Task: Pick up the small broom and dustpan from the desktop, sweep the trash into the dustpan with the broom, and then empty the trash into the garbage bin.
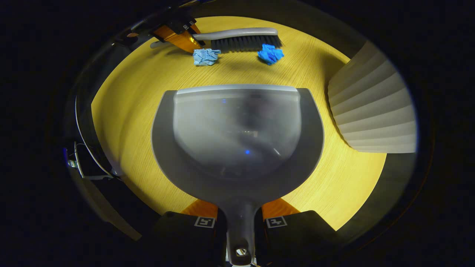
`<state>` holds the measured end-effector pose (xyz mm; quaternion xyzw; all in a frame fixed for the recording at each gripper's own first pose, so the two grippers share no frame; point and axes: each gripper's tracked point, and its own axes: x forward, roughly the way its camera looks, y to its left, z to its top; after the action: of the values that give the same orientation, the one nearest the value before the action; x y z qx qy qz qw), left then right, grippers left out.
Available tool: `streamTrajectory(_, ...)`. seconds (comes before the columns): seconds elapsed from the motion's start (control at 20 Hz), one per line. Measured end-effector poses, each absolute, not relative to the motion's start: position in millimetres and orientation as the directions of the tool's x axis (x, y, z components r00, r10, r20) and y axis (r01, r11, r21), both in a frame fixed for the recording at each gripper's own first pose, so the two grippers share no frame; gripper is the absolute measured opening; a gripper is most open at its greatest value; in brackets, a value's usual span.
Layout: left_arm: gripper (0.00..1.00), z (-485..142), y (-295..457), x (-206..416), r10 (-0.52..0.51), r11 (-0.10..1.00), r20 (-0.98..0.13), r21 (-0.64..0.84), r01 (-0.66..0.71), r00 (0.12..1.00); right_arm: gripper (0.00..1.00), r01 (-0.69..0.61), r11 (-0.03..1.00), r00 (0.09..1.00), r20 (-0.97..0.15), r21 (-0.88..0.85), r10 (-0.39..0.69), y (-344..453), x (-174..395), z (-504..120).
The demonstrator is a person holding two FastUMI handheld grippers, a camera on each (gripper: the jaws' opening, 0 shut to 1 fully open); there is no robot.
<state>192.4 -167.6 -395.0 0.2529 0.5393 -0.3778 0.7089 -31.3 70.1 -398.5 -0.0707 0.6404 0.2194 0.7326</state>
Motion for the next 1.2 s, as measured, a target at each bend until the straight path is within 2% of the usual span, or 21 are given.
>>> streamTrajectory(0.25, 0.18, -400.7, -184.6, 148.9, -0.305, 0.583, -0.950, -0.134, 0.802, 0.063, 0.35, -0.408, 0.895, 0.075, -0.970, 0.182, 0.231, 86.8, -32.3, -386.5)
streamTrajectory(0.3, 0.17, -399.9, -187.1, 142.6, -0.314, 0.590, -0.948, -0.147, 0.794, 0.058, 0.40, -0.406, 0.895, 0.073, -0.970, 0.182, 0.231, 85.0, -30.4, -389.4)
streamTrajectory(0.35, 0.18, -399.9, -193.7, 137.4, -0.329, 0.598, -0.943, -0.162, 0.785, 0.056, 0.34, -0.408, 0.895, 0.071, -0.970, 0.183, 0.231, 83.3, -31.1, -391.9)
streamTrajectory(0.8, 0.18, -397.3, -231.7, 101.3, -0.425, 0.598, -0.905, -0.284, 0.749, -0.004, 0.34, -0.413, 0.894, 0.101, -0.966, 0.175, 0.236, 88.3, -27.8, -394.6)
streamTrajectory(0.95, 0.18, -391.4, -234.3, 102.4, -0.451, 0.612, -0.892, -0.292, 0.735, 0.021, 0.34, -0.398, 0.900, 0.152, -0.954, 0.180, 0.258, 95.2, -26.3, -398.8)
streamTrajectory(1.2, 0.18, -371.7, -220.7, 106.4, -0.468, 0.671, -0.875, -0.260, 0.695, 0.125, 0.34, -0.391, 0.905, 0.234, -0.933, 0.167, 0.273, 94.5, -25.7, -399.0)
